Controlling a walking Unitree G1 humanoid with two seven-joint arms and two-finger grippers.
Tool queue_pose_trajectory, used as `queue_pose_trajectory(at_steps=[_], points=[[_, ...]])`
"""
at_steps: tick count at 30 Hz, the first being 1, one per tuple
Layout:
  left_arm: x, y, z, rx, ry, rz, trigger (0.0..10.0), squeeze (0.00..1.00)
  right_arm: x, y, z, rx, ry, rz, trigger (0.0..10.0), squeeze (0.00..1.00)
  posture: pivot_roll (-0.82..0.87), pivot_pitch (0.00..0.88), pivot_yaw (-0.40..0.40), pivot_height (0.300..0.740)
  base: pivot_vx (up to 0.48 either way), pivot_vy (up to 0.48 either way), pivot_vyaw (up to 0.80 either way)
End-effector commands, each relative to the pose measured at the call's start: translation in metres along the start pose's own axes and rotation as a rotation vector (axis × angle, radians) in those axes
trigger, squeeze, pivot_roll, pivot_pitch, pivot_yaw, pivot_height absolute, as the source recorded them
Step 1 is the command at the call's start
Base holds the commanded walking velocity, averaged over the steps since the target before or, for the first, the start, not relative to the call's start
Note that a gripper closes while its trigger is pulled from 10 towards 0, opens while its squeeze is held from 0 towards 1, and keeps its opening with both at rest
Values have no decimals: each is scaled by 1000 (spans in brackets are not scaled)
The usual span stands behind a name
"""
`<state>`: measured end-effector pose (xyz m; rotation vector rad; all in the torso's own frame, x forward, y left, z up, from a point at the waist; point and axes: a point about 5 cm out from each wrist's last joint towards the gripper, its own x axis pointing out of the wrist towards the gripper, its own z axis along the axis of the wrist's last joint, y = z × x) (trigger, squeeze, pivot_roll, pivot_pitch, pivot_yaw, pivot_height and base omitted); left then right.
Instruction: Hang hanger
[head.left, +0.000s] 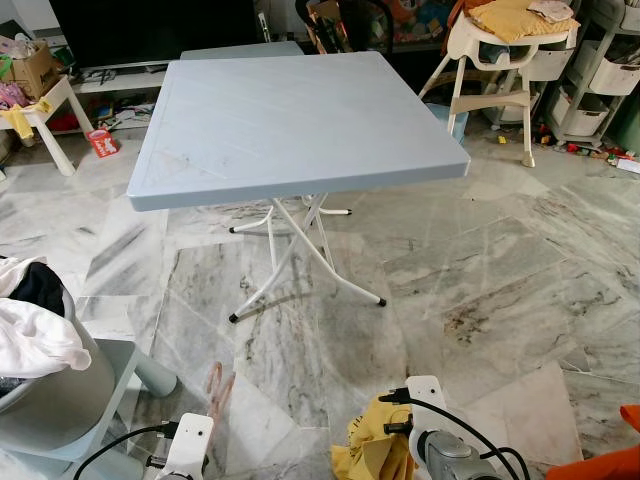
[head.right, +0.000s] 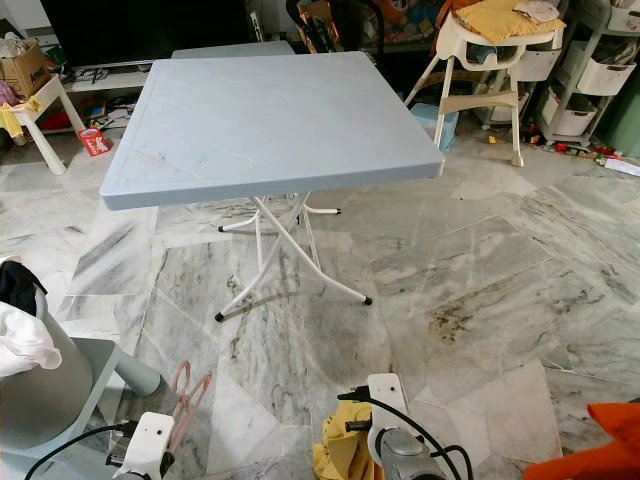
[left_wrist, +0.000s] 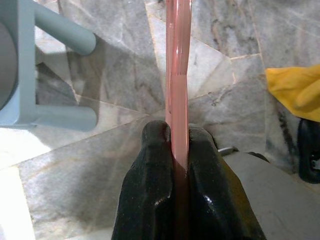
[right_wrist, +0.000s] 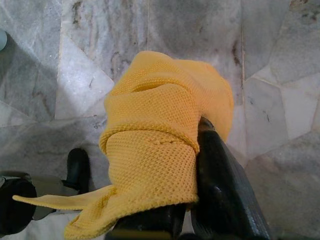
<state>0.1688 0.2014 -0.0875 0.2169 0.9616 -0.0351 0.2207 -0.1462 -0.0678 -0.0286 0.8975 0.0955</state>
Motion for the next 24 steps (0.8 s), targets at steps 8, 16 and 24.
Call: queue_pose_trajectory(at_steps=[8,16,24], points=[[-1,0,-3,-21,-3,-12,10000,0,1,2,8,-26,-28,15,10000,0,58,0,-6,740,157,0,0],[-1,0,-3,-21,-3,-15,10000,0,1,3,8,-31,-29,16,10000,0,57,0,-8,740,261,0,0],[-1,0,-3,-20,-3,-15,10000,0,1,3,9,-37,-30,18,10000,0,56,0,-9,740,268,0,0]])
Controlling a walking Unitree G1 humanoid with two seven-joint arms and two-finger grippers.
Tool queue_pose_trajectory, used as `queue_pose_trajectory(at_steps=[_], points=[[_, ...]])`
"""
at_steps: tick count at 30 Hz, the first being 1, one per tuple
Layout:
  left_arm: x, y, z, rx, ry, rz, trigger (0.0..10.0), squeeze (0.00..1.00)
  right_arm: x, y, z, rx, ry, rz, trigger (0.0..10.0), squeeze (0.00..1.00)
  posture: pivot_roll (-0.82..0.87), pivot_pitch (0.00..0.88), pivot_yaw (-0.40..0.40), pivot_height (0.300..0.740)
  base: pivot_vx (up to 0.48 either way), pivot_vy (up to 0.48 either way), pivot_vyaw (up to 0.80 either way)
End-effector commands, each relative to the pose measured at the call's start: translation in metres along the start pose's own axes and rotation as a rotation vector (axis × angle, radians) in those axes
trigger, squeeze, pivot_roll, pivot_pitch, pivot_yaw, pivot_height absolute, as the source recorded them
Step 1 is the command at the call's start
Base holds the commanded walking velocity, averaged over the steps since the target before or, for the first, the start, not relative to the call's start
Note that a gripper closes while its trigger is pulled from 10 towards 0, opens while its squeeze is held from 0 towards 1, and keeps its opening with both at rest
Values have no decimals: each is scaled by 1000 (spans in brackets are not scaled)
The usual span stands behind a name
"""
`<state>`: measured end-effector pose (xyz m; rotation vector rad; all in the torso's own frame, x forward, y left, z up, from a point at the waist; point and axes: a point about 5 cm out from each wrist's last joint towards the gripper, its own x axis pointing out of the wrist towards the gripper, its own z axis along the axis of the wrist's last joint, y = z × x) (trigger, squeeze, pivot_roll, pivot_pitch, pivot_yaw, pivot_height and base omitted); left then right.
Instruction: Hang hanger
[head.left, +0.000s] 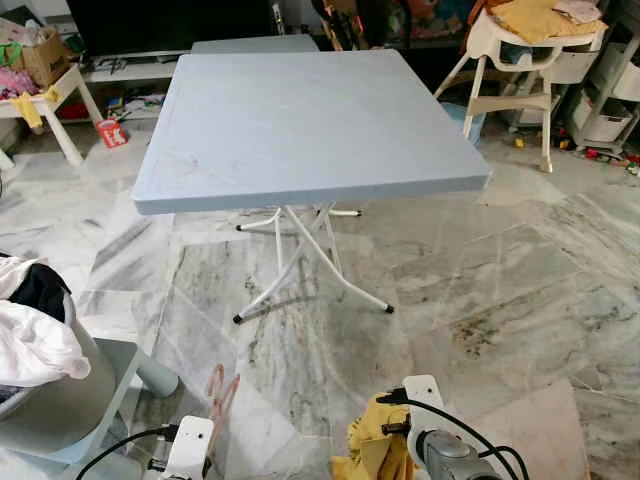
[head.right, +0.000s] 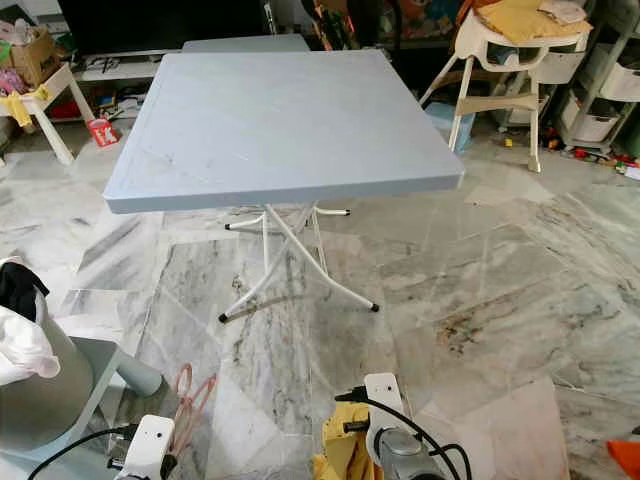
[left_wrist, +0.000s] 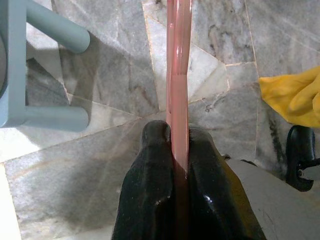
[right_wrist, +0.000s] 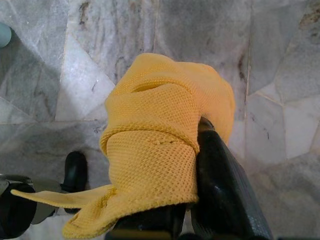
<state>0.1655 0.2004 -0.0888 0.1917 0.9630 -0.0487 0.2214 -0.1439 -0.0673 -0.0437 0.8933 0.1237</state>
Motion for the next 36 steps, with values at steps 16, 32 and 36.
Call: queue_pose_trajectory(at_steps=[16,32,36], points=[[0,2,0,1,-2,5,10000,0,1,0,8,-25,-27,1,10000,0,57,0,-13,740,287,0,0],[0,3,0,11,-1,3,10000,0,1,1,9,-33,-28,3,10000,0,57,0,-12,740,315,30,0],[0,4,0,14,0,2,10000,0,1,1,9,-32,-28,3,10000,0,58,0,-12,740,340,120,0]])
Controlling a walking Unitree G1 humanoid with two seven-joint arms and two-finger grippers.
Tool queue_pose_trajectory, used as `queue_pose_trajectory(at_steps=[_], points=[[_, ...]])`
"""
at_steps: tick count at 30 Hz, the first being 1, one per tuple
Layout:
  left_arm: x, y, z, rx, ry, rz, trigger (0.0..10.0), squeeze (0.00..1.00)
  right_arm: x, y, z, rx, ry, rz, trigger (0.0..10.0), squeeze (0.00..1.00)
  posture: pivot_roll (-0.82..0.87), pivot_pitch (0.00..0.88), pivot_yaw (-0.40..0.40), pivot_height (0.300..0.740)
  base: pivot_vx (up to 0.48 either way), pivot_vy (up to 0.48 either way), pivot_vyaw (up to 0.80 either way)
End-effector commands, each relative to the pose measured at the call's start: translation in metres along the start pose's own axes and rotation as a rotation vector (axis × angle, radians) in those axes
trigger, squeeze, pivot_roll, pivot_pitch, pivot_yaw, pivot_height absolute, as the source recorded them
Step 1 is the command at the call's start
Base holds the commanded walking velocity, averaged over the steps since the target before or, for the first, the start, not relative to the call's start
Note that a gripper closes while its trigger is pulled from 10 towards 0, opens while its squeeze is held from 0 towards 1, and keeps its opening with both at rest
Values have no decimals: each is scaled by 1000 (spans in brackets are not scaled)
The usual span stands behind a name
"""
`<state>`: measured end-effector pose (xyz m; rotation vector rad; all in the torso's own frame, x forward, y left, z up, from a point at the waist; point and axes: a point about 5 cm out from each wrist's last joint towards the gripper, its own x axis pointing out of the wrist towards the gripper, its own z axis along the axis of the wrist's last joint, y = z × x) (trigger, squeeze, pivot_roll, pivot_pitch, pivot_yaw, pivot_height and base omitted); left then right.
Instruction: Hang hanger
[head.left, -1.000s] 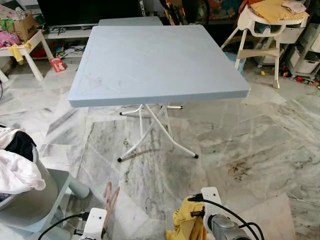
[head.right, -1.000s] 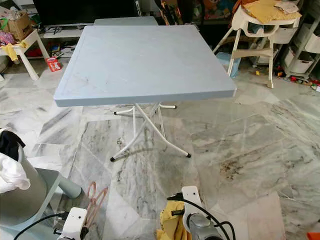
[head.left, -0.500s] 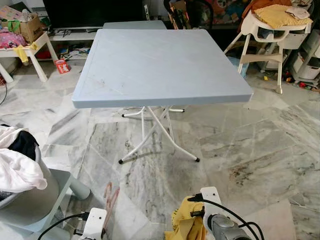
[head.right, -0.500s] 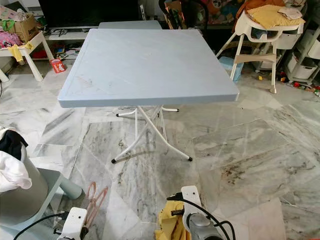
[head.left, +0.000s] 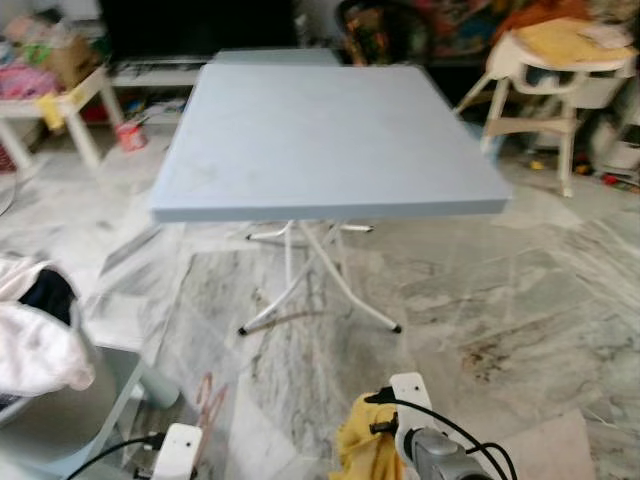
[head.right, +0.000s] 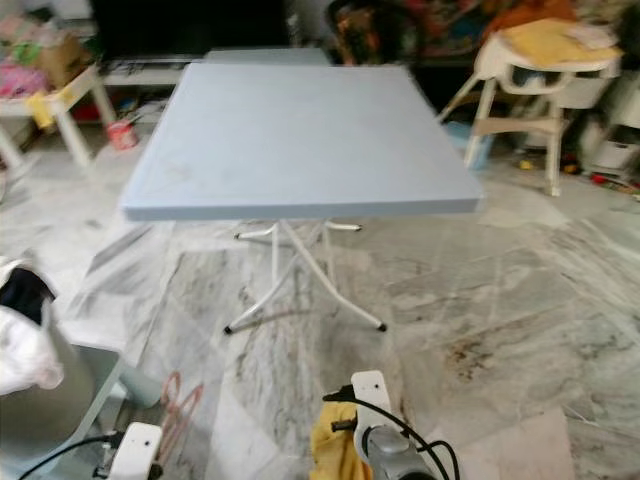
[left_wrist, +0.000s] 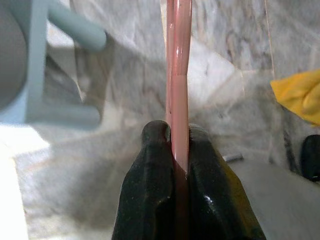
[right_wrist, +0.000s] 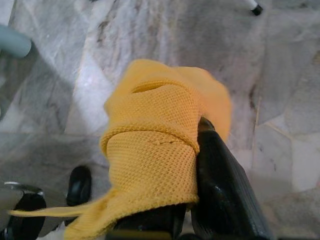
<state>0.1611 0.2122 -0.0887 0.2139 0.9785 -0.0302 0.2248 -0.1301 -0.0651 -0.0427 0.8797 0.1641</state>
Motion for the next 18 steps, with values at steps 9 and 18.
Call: queue_pose_trajectory(at_steps=[9,18], points=[[1,-7,6,11,-18,-21,10000,0,-1,-13,3,-17,-14,-33,10000,0,57,0,-11,740,339,27,0],[1,-7,5,16,-14,-20,10000,0,-1,-14,2,-25,-10,-33,10000,0,62,0,-21,740,0,0,0]])
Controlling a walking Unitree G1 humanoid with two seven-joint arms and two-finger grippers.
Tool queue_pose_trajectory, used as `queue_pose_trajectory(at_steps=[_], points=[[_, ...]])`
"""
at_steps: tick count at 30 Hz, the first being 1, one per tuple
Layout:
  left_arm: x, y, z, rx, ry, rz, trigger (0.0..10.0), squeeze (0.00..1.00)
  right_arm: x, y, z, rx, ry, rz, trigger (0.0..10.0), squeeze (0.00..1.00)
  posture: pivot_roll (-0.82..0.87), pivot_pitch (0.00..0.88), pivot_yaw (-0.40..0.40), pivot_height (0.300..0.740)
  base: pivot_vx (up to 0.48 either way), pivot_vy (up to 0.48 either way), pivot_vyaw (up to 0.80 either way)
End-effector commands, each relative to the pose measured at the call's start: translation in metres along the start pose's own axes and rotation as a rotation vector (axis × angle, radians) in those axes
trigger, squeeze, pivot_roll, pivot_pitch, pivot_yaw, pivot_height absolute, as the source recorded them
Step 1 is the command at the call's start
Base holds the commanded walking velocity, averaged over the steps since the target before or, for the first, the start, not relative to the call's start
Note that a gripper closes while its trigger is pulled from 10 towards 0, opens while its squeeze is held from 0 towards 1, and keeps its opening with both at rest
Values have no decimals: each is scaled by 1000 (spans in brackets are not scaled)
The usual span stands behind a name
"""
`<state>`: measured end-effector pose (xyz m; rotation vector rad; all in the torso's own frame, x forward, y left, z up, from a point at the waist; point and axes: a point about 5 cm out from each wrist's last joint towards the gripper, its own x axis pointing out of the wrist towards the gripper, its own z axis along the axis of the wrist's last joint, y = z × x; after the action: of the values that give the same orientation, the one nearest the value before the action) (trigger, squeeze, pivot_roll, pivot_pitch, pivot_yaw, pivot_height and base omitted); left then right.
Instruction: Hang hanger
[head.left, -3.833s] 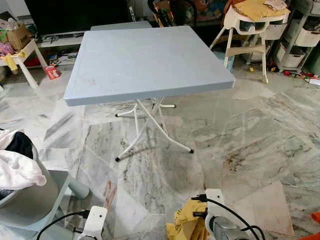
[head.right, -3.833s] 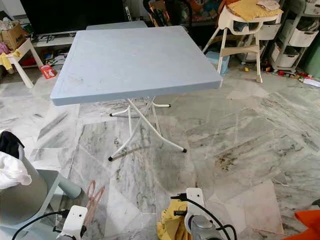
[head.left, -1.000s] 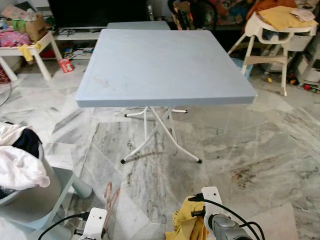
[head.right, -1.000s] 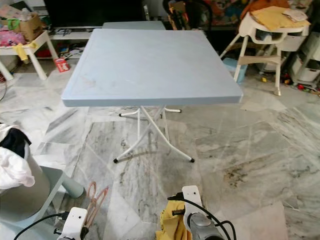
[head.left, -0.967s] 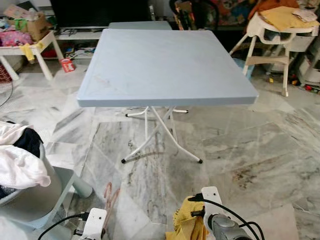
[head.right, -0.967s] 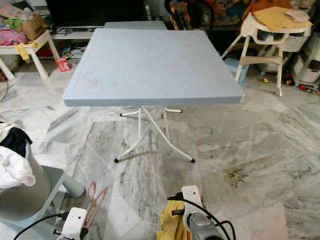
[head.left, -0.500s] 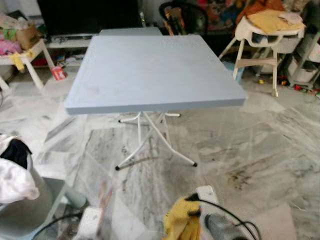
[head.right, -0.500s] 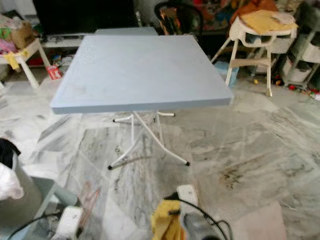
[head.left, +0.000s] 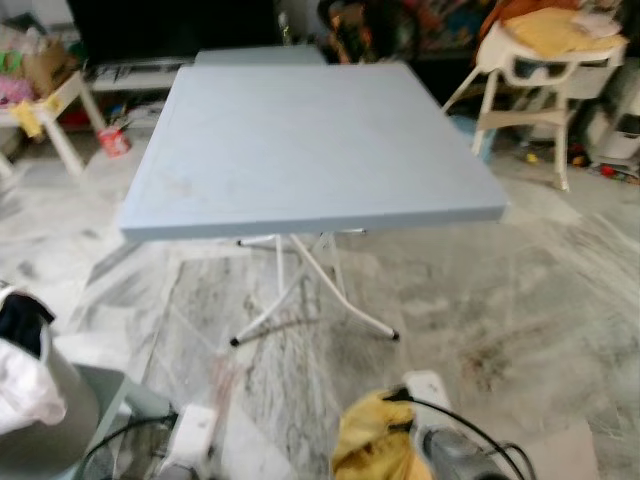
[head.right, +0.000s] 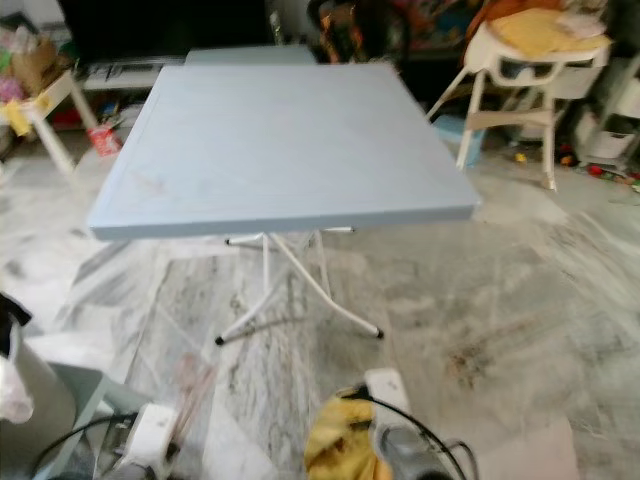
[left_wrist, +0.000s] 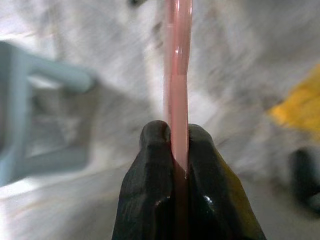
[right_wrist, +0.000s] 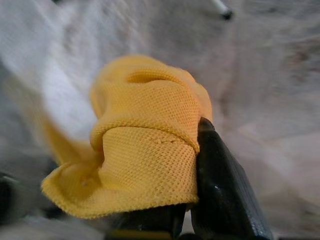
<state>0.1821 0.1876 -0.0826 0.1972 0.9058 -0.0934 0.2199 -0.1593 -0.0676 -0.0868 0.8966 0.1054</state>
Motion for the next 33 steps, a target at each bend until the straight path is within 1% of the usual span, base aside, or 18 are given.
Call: queue_pose_trajectory(at_steps=[1,11,23,25,27,30,31,32,33], points=[[-6,13,-21,3,66,34,10000,0,2,14,10,-13,-32,36,10000,0,65,0,-26,740,0,0,0],[-7,12,-23,-16,67,52,10000,0,3,15,14,-41,-41,49,10000,0,87,0,-53,740,0,0,0],[-7,14,-25,-12,75,55,10000,0,3,20,16,-38,-44,60,10000,0,91,0,-45,740,0,0,0],[-8,16,-24,-9,68,59,10000,0,3,21,16,-1,-48,52,10000,0,88,0,-34,740,0,0,0],[-8,17,-24,-13,65,62,10000,0,3,21,17,14,-52,50,10000,0,88,0,-30,740,0,0,0],[-8,18,-22,-11,36,70,10000,0,4,21,22,74,-76,37,10000,0,87,0,-20,740,0,0,0],[-8,20,-20,-7,10,83,10000,0,4,21,31,116,-101,31,10000,0,84,0,-12,740,0,0,0],[-8,20,-20,-7,10,83,10000,0,4,21,31,116,-101,31,10000,0,84,0,-12,740,0,0,0],[-8,21,-17,11,-14,87,10000,0,5,20,39,149,-125,24,10000,0,80,0,-3,740,0,0,0]])
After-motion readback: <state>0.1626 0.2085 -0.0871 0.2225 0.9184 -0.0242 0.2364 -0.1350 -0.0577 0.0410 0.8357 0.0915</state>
